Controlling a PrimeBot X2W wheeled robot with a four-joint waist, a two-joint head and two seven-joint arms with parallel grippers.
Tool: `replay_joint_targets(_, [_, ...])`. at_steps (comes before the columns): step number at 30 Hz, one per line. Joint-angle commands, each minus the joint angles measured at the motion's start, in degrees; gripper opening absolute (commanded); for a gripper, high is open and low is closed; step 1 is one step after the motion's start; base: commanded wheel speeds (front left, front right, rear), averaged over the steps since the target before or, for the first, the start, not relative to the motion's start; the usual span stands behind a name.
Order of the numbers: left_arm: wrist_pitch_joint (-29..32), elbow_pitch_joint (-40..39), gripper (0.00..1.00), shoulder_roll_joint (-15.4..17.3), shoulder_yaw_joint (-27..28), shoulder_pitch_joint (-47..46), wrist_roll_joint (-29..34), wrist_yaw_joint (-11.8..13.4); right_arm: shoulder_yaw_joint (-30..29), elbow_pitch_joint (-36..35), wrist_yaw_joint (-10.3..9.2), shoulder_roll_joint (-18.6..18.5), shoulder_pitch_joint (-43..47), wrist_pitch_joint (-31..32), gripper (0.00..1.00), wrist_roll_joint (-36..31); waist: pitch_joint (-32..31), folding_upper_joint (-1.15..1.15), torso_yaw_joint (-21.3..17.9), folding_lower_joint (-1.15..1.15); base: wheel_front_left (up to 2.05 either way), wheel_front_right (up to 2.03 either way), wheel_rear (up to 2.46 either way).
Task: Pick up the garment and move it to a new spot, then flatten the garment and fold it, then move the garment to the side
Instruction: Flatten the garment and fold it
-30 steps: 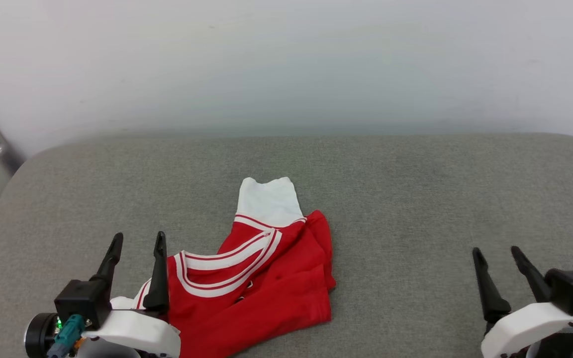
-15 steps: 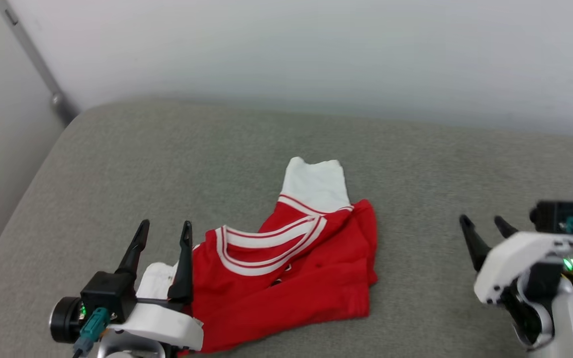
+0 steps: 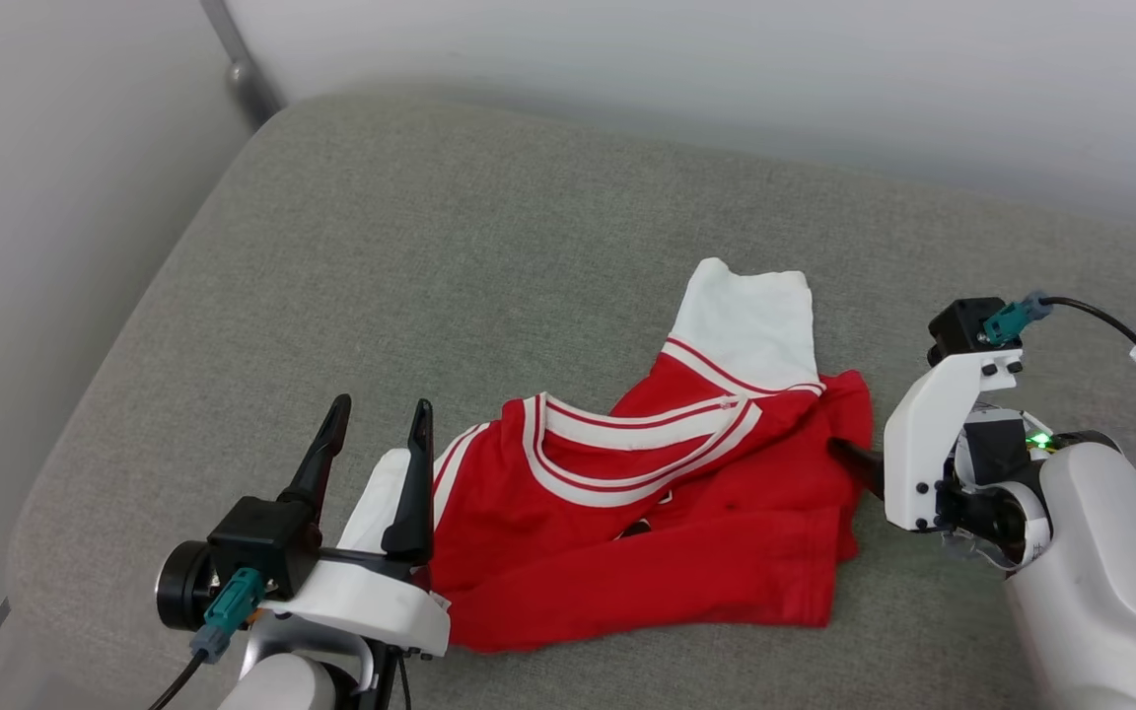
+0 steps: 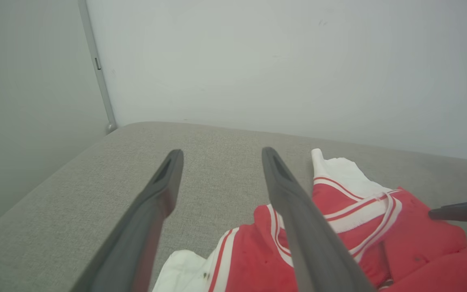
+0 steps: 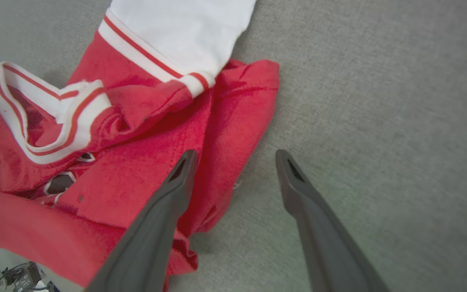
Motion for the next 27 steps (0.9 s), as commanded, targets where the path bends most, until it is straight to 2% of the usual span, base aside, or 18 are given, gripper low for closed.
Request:
replay_joint_targets(1, [-0.2, 0.3, 1.0, -0.5, 0.2, -0.7, 0.6, -0.5, 0.4, 1.3, -0.03, -0.3, -1.2, 0.5, 1.0, 0.2, 1.4, 0.0, 1.3, 0.0, 0.0, 0.0, 0.0])
replay_joint_targets(9, [-0.2, 2.3, 1.0, -3.3, 2.3, -1.2, 2.3, -3.2, 3.0, 11.0, -0.02, 0.9, -2.4, 2.6, 1.0, 1.9, 2.9, 0.0, 2.7, 0.0, 0.0, 0.0, 0.0])
replay_joint_targets(10, [-0.2, 2.5, 1.0, -3.5, 2.6, -1.1, 2.5, -3.4, 3.1, 12.0, -0.02, 1.3, -2.3, 2.9, 0.73, 2.3, 3.0, 0.0, 2.8, 0.0, 0.0, 0.0, 0.0])
replay_joint_targets(11, [-0.2, 2.7, 1.0, -3.7, 2.9, -1.1, 2.8, -3.6, 3.4, 12.9, -0.02, 1.4, -2.3, 3.0, 0.34, 2.3, 3.0, 0.0, 2.8, 0.0, 0.0, 0.0, 0.0])
replay_joint_targets(12, [-0.2, 2.9, 1.0, -3.9, 3.1, -1.0, 2.9, -3.9, 3.7, 13.5, -0.02, 1.4, -2.4, 2.9, 0.0, 2.6, 3.1, 0.0, 2.9, 0.0, 0.0, 0.0, 0.0])
replay_joint_targets(19, [-0.2, 3.9, 1.0, -4.8, 4.7, -0.4, 4.1, -5.0, 5.1, 14.7, -0.02, 0.8, -3.9, 1.6, 0.0, 4.9, 2.3, 0.0, 2.9, 0.0, 0.0, 0.0, 0.0])
replay_joint_targets(27, [-0.2, 4.0, 1.0, -4.4, 6.5, 1.5, 5.0, -4.8, 7.1, 7.4, -0.03, -3.0, -6.1, -3.9, 0.0, 7.5, -0.4, 0.0, 0.3, 0.0, 0.0, 0.0, 0.0])
